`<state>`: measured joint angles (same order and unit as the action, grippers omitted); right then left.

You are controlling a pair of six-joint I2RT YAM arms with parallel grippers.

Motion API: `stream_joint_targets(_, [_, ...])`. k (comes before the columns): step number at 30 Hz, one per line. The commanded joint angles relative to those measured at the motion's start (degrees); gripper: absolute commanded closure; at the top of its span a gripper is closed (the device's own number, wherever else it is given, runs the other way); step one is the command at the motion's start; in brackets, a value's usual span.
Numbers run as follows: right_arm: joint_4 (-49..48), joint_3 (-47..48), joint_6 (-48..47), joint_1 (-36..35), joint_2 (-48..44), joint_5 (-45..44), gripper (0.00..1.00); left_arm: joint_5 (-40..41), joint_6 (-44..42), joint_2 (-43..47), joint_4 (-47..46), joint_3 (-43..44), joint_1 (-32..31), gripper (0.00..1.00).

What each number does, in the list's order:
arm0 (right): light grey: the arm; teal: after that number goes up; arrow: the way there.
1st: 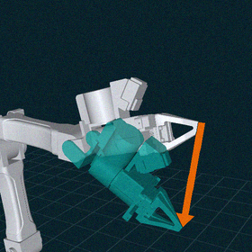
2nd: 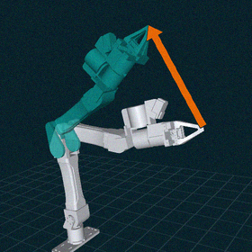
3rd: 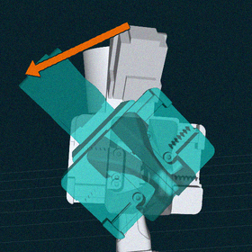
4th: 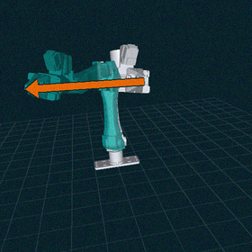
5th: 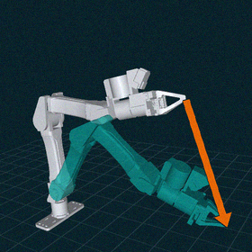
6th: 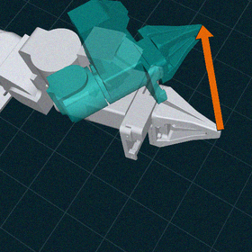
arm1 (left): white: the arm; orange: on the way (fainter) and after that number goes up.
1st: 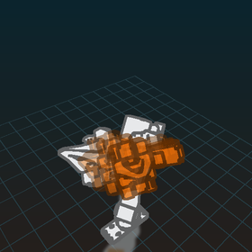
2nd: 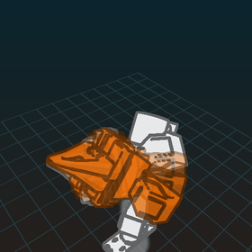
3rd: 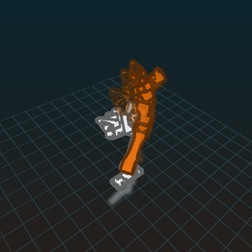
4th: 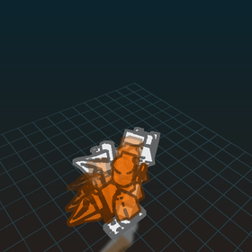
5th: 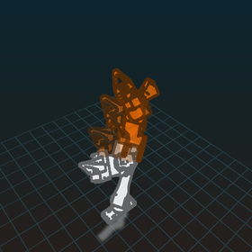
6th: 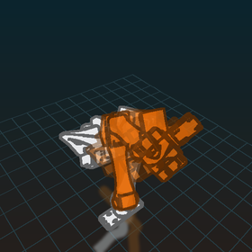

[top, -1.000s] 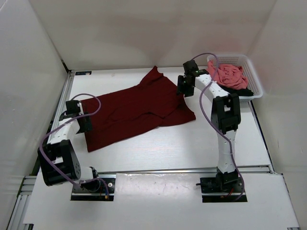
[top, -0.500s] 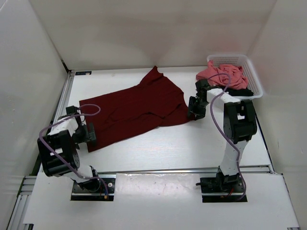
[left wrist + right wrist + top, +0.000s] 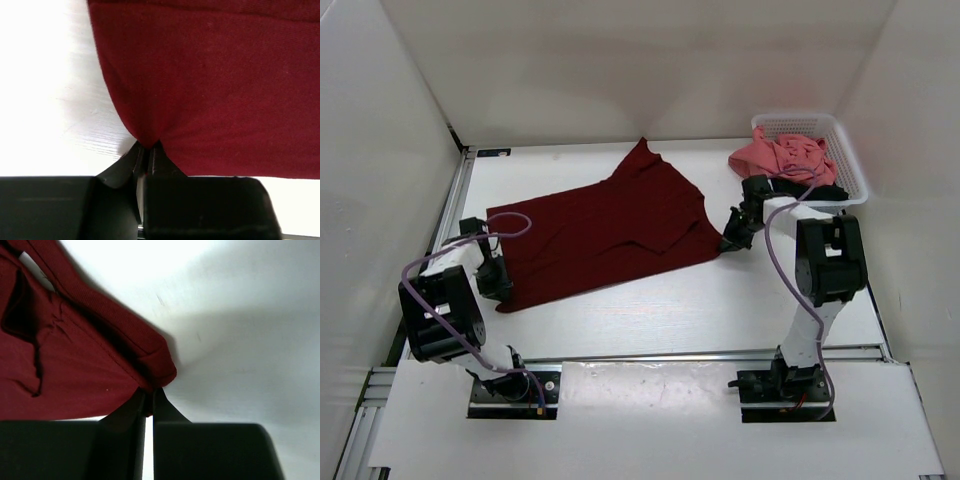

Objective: Fold and stack the t-shirts
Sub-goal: Fold the flattened tshirt in 1/3 of the way

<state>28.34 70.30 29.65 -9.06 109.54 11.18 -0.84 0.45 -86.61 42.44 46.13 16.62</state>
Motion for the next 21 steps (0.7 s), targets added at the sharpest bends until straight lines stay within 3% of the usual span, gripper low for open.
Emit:
stream_joint_targets(1, [3.4, -6.0, 1.8, 0.3, -5.8, -2.2, 0.99, 5.3, -0.4, 3.0, 0.7, 0.9, 0.2, 0.90])
stream_joint_targets(5, [5.9, -20.6, 6.5, 0.3, -21.4, -3.7, 0.99, 10.1, -0.4, 8.5, 6.2, 0.4, 0.2, 0.90])
stream_joint_targets(8, [9.4, -35.5, 12.4, -0.3, -40.6, -4.9, 0.99, 10.1, -0.4, 13.3, 13.3, -0.2, 0.2, 0.90])
stream_joint_targets(11, [15.6, -40.2, 19.7, -2.0, -55.2, -9.9, 0.99, 10.1, -0.4, 15.6, 17.6, -0.8, 0.2, 0.90])
stream_joint_targets(15, [24.0, -43.0, 26.2, -2.7, -66.9, -14.0, 0.98, 11.5, -0.4, 18.0, 20.0, -4.9, 0.2, 0.89])
stream_joint_targets(16, [26.2, -43.6, 26.2, -2.7, -67.8, -14.5, 0.92, 12.0, -0.4, 18.6, 20.0, -5.6, 0.2, 0.87])
stream_joint_targets(17, [27.1, -43.6, 26.9, -2.7, -68.3, -14.5, 0.79, 12.7, -0.4, 18.6, 20.0, -6.1, 0.2, 0.84])
stream_joint_targets(18, [28.0, -43.6, 26.9, -2.7, -68.3, -14.5, 0.54, 12.7, -0.4, 19.3, 21.3, -6.7, 0.2, 0.69])
stream_joint_targets(19, [28.8, -42.6, 25.9, -2.7, -68.3, -14.5, 0.44, 13.6, -0.4, 19.8, 21.8, -7.4, 0.2, 0.53])
stream_joint_targets(20, [29.3, -41.4, 23.5, -2.7, -66.8, -14.5, 0.14, 14.5, -0.4, 19.8, 22.4, -7.4, 0.2, 0.35])
stream_joint_targets(21, [29.3, -39.7, 21.5, -2.7, -66.1, -15.1, 0.07, 14.5, -0.4, 20.3, 23.0, -7.4, 0.2, 0.13])
